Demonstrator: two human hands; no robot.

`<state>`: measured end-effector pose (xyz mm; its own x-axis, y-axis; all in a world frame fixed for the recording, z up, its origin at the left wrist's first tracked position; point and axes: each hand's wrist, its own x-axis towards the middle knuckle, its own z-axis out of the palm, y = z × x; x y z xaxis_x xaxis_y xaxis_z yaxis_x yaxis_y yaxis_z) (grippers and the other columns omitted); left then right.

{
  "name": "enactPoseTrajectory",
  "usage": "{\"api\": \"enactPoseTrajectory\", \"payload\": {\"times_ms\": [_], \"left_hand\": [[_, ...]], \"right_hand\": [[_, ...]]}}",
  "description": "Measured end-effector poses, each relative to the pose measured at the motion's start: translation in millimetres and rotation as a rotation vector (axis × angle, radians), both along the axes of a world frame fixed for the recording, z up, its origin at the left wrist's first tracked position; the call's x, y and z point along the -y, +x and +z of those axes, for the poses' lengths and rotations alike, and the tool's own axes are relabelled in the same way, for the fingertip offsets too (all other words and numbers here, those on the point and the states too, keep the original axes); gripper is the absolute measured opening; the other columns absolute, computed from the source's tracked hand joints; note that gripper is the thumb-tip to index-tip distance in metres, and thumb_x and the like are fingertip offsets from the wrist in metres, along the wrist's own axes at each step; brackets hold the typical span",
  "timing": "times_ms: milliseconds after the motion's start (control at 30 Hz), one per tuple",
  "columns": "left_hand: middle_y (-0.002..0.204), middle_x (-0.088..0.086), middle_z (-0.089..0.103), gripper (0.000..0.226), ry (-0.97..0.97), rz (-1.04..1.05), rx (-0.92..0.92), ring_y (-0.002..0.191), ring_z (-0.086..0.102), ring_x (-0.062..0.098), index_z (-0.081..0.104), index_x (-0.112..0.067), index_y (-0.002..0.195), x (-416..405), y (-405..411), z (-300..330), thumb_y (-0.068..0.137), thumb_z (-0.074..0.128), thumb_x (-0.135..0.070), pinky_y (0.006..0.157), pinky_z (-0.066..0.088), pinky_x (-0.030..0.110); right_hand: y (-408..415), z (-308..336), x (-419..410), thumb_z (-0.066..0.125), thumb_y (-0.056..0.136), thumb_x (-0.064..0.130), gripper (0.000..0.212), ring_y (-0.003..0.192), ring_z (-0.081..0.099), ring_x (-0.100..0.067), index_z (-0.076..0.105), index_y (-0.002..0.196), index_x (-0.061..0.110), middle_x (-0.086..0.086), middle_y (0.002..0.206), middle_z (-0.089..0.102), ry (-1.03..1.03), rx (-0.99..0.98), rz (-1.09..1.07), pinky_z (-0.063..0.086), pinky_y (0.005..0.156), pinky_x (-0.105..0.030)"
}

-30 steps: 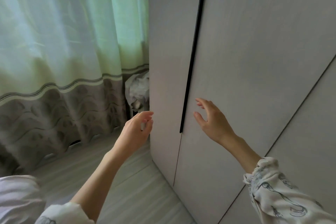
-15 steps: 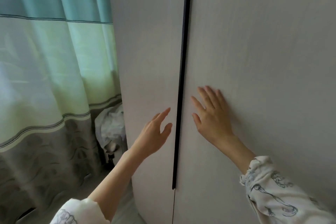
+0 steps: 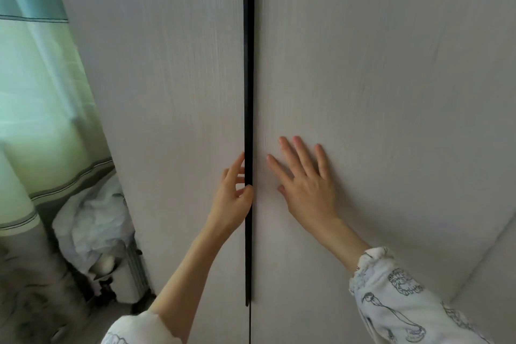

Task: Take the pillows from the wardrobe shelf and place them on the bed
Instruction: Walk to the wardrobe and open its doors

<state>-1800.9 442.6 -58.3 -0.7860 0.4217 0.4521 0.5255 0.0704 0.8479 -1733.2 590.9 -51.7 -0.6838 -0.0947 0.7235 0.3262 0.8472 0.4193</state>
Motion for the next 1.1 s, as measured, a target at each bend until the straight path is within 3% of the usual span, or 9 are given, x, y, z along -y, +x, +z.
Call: {"api": "enactPoseTrajectory", "payload": {"times_ms": [333,467,533,633,700,767,867,1000,1100], "left_hand": [[0.121,-0.004,0.037,0.064,-0.069,-0.178,-0.002,0.105,0.044,0.001,0.023,-0.033,0.142,45.8,5.4,-2.1,0.089,0.039,-0.001,0.070,0.037,-0.002],[0.121,-0.002,0.043,0.061,-0.052,-0.200,0.003,0.107,0.048,0.007,0.027,-0.038,0.139,76.6,19.0,0.3,0.090,0.038,-0.004,0.077,0.044,0.010],[0.120,0.005,0.049,0.061,0.007,-0.220,0.044,0.107,0.051,0.014,0.034,-0.038,0.136,94.0,29.4,2.5,0.086,0.038,-0.003,0.090,0.048,0.027],[0.117,0.011,0.057,0.061,0.105,-0.223,0.108,0.106,0.056,0.020,0.043,-0.034,0.134,121.4,47.7,2.8,0.078,0.038,-0.012,0.097,0.045,0.046],[0.118,0.009,0.059,0.059,0.133,-0.216,0.129,0.109,0.056,0.020,0.044,-0.031,0.135,138.7,58.0,1.0,0.078,0.037,-0.017,0.098,0.044,0.048],[0.112,0.003,0.064,0.055,0.168,-0.216,0.160,0.107,0.059,0.016,0.046,-0.030,0.133,156.1,67.8,1.5,0.080,0.037,-0.020,0.095,0.047,0.042],[0.097,-0.010,0.067,0.045,0.193,-0.219,0.178,0.100,0.062,0.006,0.049,-0.037,0.124,181.6,79.0,9.0,0.084,0.039,-0.021,0.088,0.050,0.028],[0.095,-0.004,0.064,0.041,0.225,-0.180,0.218,0.101,0.061,0.010,0.049,-0.025,0.130,213.1,88.0,13.7,0.094,0.036,-0.009,0.094,0.048,0.038],[0.095,-0.004,0.065,0.041,0.239,-0.149,0.210,0.100,0.061,0.006,0.048,-0.029,0.129,241.7,90.7,8.8,0.091,0.037,-0.018,0.090,0.048,0.032]], "right_hand": [[7.0,3.1,35.3,0.067,0.069,0.002,0.081,0.141,0.020,-0.032,0.037,0.141,0.023,-0.009,0.154,0.023,-0.133,0.014,-0.168,0.017,0.110,-0.059],[12.9,15.5,52.8,0.066,0.074,0.007,0.080,0.144,0.001,-0.029,0.029,0.143,0.022,-0.008,0.158,0.005,-0.278,0.149,-0.221,0.002,0.111,-0.058],[16.3,16.8,68.2,0.062,0.080,0.015,0.072,0.144,-0.001,-0.028,0.028,0.143,0.021,-0.008,0.158,0.004,-0.385,0.175,-0.215,0.000,0.108,-0.062],[27.2,9.0,103.5,0.047,0.092,0.018,0.054,0.143,0.012,-0.027,0.030,0.143,0.021,-0.007,0.155,0.016,-0.745,0.159,0.038,0.012,0.111,-0.054],[37.4,2.9,134.1,0.042,0.096,0.016,0.049,0.138,0.027,-0.020,0.030,0.143,0.024,-0.002,0.150,0.031,-1.164,0.164,0.331,0.024,0.110,-0.032],[48.0,-1.5,165.5,0.039,0.098,0.020,0.048,0.133,0.035,-0.012,0.028,0.143,0.030,0.004,0.145,0.039,-1.433,0.213,0.477,0.028,0.104,-0.022],[57.5,-3.3,204.3,0.036,0.099,0.021,0.048,0.130,0.037,-0.006,0.024,0.144,0.033,0.008,0.143,0.041,-1.559,0.297,0.557,0.029,0.103,-0.021],[65.2,6.7,243.1,0.035,0.099,0.019,0.045,0.127,0.040,-0.011,0.031,0.141,0.035,0.008,0.132,0.042,-1.682,0.303,0.598,0.035,0.108,-0.035],[67.1,8.1,270.8,0.035,0.098,0.012,0.045,0.119,0.047,-0.005,0.039,0.136,0.037,0.010,0.131,0.047,-1.724,0.313,0.609,0.042,0.102,-0.036]]}}
